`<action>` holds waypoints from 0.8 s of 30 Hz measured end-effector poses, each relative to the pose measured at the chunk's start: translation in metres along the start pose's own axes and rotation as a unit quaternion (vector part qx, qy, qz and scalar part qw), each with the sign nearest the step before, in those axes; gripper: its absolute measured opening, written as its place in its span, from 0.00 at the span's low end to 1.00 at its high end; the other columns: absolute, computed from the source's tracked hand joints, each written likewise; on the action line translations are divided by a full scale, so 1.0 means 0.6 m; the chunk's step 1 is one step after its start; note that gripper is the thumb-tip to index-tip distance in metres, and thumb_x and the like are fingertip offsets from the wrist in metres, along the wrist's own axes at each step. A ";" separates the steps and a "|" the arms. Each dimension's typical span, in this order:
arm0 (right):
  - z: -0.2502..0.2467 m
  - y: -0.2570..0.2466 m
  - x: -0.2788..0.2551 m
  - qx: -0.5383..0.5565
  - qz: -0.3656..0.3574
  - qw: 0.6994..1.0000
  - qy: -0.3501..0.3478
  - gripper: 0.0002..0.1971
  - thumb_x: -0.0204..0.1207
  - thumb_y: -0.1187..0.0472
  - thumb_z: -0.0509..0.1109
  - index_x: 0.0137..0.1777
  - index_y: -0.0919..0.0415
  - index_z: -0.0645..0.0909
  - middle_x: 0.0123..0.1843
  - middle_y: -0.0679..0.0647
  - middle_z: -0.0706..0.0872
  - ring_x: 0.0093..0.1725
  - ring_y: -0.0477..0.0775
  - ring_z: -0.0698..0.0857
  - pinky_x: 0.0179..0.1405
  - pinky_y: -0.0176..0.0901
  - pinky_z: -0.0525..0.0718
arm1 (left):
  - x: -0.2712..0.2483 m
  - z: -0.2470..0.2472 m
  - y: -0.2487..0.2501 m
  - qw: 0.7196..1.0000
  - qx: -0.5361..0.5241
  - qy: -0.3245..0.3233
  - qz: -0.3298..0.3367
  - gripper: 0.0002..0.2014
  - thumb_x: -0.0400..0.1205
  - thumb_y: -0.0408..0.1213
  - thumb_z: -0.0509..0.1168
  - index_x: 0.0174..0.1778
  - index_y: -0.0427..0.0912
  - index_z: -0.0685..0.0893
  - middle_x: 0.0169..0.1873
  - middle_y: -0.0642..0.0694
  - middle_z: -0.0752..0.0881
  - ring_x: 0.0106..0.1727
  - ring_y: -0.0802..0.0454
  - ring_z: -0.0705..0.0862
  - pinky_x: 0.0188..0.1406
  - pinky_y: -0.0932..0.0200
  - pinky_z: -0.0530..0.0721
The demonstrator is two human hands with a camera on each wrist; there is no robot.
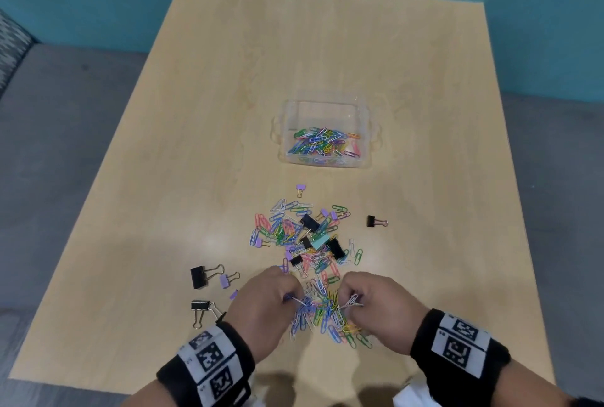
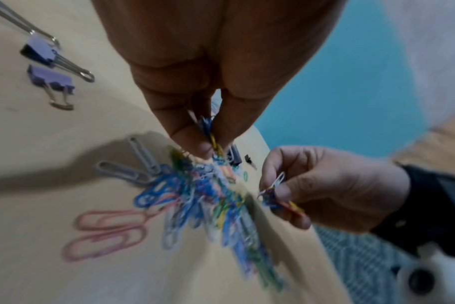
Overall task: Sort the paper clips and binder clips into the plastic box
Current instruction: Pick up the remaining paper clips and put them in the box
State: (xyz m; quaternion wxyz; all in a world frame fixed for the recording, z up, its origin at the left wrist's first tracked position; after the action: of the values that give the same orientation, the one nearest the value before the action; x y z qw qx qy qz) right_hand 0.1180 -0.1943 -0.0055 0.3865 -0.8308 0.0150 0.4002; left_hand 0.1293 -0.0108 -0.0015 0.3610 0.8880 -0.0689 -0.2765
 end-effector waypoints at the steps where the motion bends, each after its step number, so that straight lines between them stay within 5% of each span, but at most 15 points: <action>1: -0.005 -0.003 0.000 0.037 0.014 0.999 -0.016 0.07 0.69 0.67 0.68 0.41 0.53 0.80 0.30 0.45 0.80 0.29 0.46 0.81 0.34 0.44 0.84 | 0.004 -0.008 0.002 0.999 -0.036 -0.005 -0.006 0.08 0.72 0.31 0.69 0.36 0.51 0.85 0.33 0.56 0.80 0.33 0.62 0.79 0.38 0.59 0.79; 6: -0.073 -0.061 0.019 0.165 -0.010 0.985 -0.044 0.08 0.71 0.75 0.70 0.41 0.61 0.82 0.29 0.53 0.84 0.20 0.49 0.81 0.18 0.35 0.71 | 0.047 -0.068 0.039 0.966 -0.249 -0.036 -0.055 0.11 0.72 0.22 0.72 0.31 0.43 0.87 0.22 0.53 0.80 0.23 0.57 0.74 0.24 0.65 0.74; 10: -0.184 -0.109 0.078 0.195 -0.055 0.977 0.069 0.08 0.71 0.75 0.72 0.40 0.62 0.81 0.27 0.54 0.84 0.21 0.50 0.81 0.21 0.42 0.74 | 0.140 -0.146 0.076 0.950 -0.303 0.035 -0.063 0.08 0.73 0.18 0.70 0.34 0.35 0.85 0.24 0.43 0.79 0.20 0.57 0.75 0.19 0.66 0.76; 13: -0.259 -0.142 0.139 0.177 -0.063 0.966 0.176 0.10 0.70 0.76 0.72 0.36 0.61 0.80 0.35 0.59 0.83 0.25 0.53 0.82 0.34 0.55 0.88 | 0.235 -0.203 0.093 0.958 -0.259 0.117 -0.047 0.10 0.73 0.20 0.70 0.31 0.40 0.85 0.24 0.43 0.81 0.23 0.51 0.79 0.29 0.55 0.86; 16: -0.295 -0.172 0.186 0.136 -0.055 0.961 0.235 0.11 0.71 0.73 0.71 0.35 0.57 0.79 0.38 0.60 0.84 0.29 0.55 0.86 0.35 0.54 0.90 | 0.305 -0.225 0.117 0.975 -0.153 0.161 -0.027 0.09 0.70 0.26 0.71 0.29 0.45 0.86 0.25 0.48 0.85 0.28 0.47 0.84 0.38 0.47 0.89; 19: -0.298 -0.181 0.207 0.106 -0.042 0.966 0.230 0.07 0.74 0.67 0.69 0.45 0.52 0.81 0.40 0.60 0.87 0.35 0.60 0.90 0.33 0.49 0.87 | 0.325 -0.214 0.131 0.985 -0.081 0.153 -0.016 0.08 0.74 0.30 0.67 0.44 0.46 0.87 0.33 0.49 0.85 0.35 0.45 0.85 0.41 0.54 0.86; 21: -0.297 -0.168 0.194 0.047 -0.044 0.969 0.240 0.11 0.75 0.60 0.69 0.57 0.52 0.80 0.46 0.57 0.88 0.42 0.60 0.89 0.46 0.52 0.87 | 0.309 -0.214 0.119 0.982 -0.081 0.170 -0.012 0.11 0.77 0.33 0.66 0.54 0.46 0.86 0.42 0.48 0.86 0.42 0.44 0.86 0.49 0.51 0.85; 24: -0.274 -0.128 0.124 -0.032 -0.069 0.959 0.274 0.14 0.78 0.58 0.67 0.63 0.54 0.80 0.56 0.52 0.85 0.51 0.55 0.84 0.57 0.44 0.79 | 0.238 -0.207 0.081 0.982 -0.053 0.182 -0.007 0.14 0.78 0.36 0.65 0.59 0.47 0.85 0.52 0.48 0.86 0.50 0.48 0.85 0.56 0.54 0.81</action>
State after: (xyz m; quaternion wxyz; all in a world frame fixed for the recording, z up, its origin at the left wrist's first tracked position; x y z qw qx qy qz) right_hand 0.3015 -0.2270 0.0550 0.3670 -0.9197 0.0501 0.1304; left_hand 0.3201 -0.0172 0.0412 0.4121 0.9035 0.0185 -0.1161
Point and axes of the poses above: each hand's wrist, its own x-axis towards the middle knuckle, its own z-axis out of the palm, y = z × x, the point moved 6 cm from there along x, towards the middle knuckle
